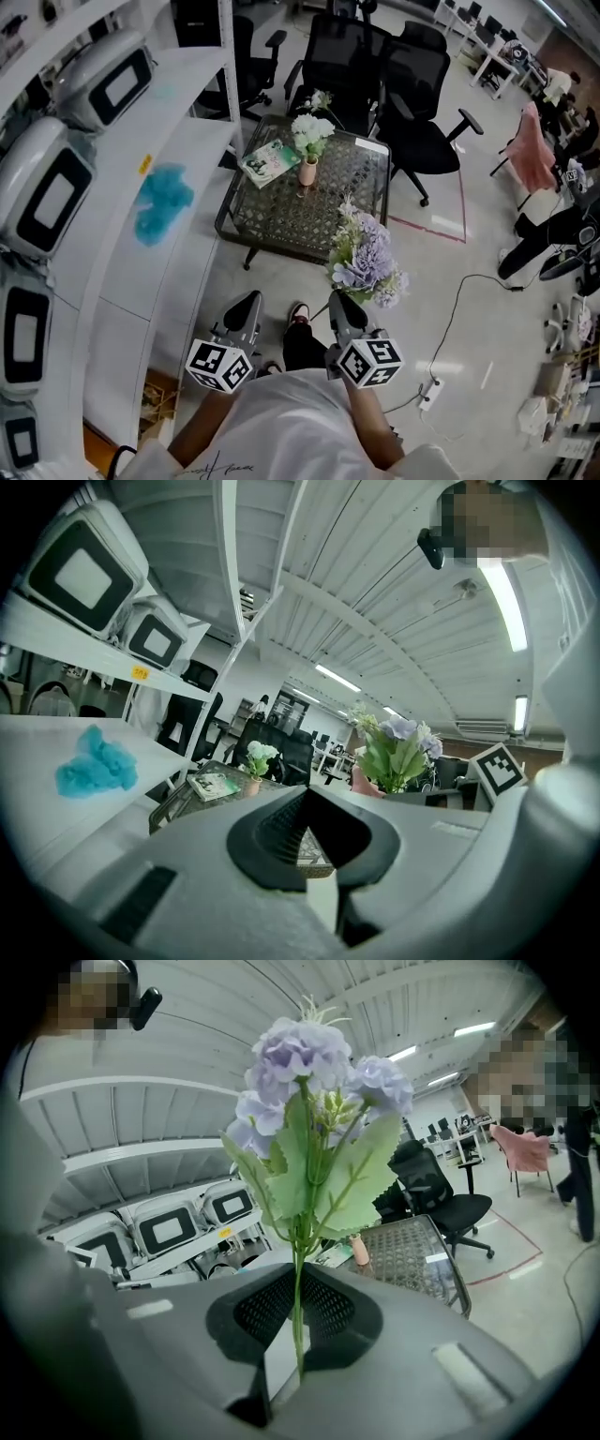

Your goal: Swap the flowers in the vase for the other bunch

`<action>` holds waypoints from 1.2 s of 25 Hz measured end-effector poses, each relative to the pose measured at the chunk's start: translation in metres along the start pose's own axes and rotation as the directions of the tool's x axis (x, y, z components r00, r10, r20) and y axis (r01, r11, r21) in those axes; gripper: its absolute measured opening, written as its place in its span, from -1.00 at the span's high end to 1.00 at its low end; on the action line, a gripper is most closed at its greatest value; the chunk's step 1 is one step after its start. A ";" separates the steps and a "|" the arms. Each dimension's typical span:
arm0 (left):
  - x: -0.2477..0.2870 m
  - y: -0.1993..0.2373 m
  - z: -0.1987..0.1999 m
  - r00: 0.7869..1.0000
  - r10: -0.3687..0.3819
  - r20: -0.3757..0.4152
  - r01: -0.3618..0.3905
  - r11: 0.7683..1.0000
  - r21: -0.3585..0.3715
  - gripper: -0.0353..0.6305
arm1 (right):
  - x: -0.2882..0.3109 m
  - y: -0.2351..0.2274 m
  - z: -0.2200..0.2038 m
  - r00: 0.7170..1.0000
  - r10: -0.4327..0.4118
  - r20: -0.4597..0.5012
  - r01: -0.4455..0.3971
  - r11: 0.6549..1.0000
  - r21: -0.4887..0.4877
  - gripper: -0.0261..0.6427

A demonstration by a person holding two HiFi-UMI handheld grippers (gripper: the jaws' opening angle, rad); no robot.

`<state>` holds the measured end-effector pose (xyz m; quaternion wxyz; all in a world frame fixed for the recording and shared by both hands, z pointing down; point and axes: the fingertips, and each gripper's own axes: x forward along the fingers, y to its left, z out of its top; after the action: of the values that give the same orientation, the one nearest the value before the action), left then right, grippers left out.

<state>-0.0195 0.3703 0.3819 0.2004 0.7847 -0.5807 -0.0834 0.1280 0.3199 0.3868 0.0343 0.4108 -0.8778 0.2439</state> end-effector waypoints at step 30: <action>0.223 0.051 0.042 0.997 0.024 -0.068 -0.025 1.000 -0.011 0.90 | 0.165 -0.113 0.085 0.996 0.067 -0.064 -0.064 0.997 0.051 0.84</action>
<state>-0.0099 0.1384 0.3871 0.2257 0.7788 -0.5825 -0.0576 0.1148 0.1037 0.4001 0.0450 0.3742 -0.8830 0.2796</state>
